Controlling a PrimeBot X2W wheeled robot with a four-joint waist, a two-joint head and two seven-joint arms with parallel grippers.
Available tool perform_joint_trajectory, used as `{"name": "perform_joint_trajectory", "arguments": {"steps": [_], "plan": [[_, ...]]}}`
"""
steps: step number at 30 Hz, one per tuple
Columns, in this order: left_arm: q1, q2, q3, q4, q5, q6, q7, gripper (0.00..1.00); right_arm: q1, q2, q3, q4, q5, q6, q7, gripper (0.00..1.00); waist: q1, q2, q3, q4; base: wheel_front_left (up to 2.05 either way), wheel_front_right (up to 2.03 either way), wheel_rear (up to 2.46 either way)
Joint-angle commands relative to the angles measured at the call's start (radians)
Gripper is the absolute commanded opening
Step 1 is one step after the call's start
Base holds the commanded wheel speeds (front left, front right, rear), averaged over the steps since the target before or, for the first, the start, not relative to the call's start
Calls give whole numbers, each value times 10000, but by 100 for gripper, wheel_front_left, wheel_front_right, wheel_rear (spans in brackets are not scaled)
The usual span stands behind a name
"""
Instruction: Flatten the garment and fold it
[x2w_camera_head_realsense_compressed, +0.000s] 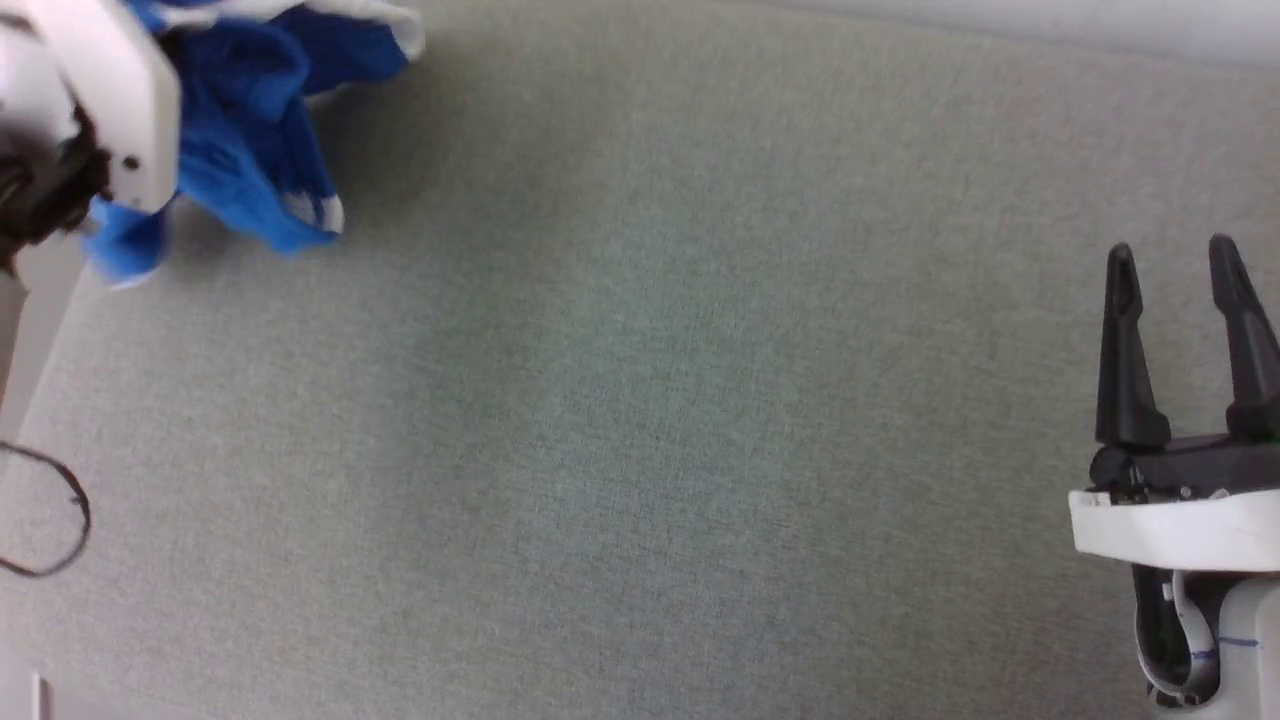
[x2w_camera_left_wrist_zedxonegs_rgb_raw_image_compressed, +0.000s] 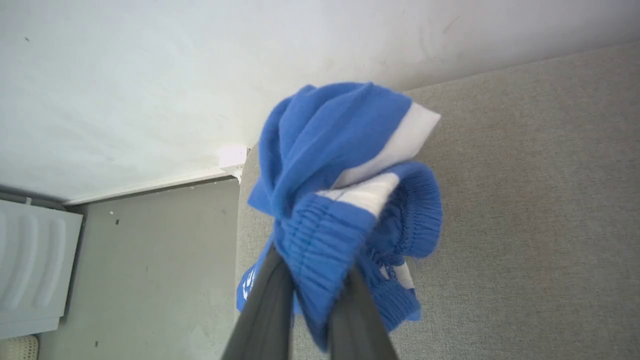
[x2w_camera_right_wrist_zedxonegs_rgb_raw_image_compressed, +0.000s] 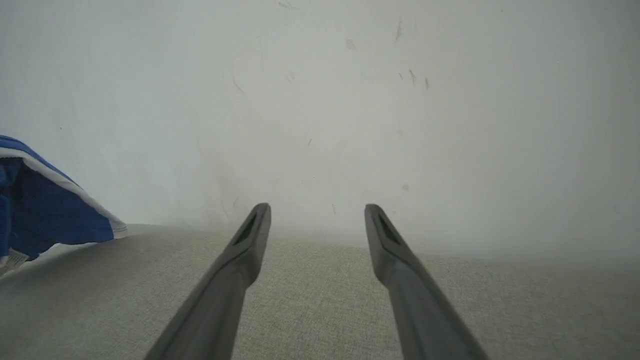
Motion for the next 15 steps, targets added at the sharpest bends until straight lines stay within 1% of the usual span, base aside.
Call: {"name": "perform_joint_trajectory", "arguments": {"steps": [1, 5, 8, 9, 10, 12, 15], "plan": [[-378, 58, -350, -368, 7, -65, -119, 0, 148, 24, -51, 61, 227, -19, -45, 100, 2, 0, -1103, -407, 0, 0, 0], [-998, -58, -1352, -1335, -194, -65, -242, 0, 296, 27, -75, 145, 595, -19, -45, 100, 2, 0, -1502, -997, 0, 0, 0], [-1411, -251, -2046, -1872, -342, -65, -422, 0, 319, 28, -6, 198, 792, -19, -45, 100, 2, 0, -1681, -1658, 0, 0, 0], [-1541, -384, -2273, -1994, -430, -65, -487, 0, 358, 28, -67, 187, 843, -19, -45, 100, 2, 0, -1698, -1778, 0, 0, 0], [-1642, -453, -2497, -2100, -485, -65, -574, 0, 348, 28, 4, 215, 899, -19, -45, 100, 2, 0, -1742, -2124, 0, 0, 0], [-1785, -745, -2890, -2251, -702, -65, -774, 0, 383, 28, -38, 219, 982, -19, -45, 100, 2, 0, -1742, -2573, 0, 0, 0], [-1895, -1085, -3625, -2299, -710, -65, -1086, 0, 388, 28, -103, 234, 1080, -19, -45, 100, 2, 0, -1674, -3222, 0, 0, 0]]}}
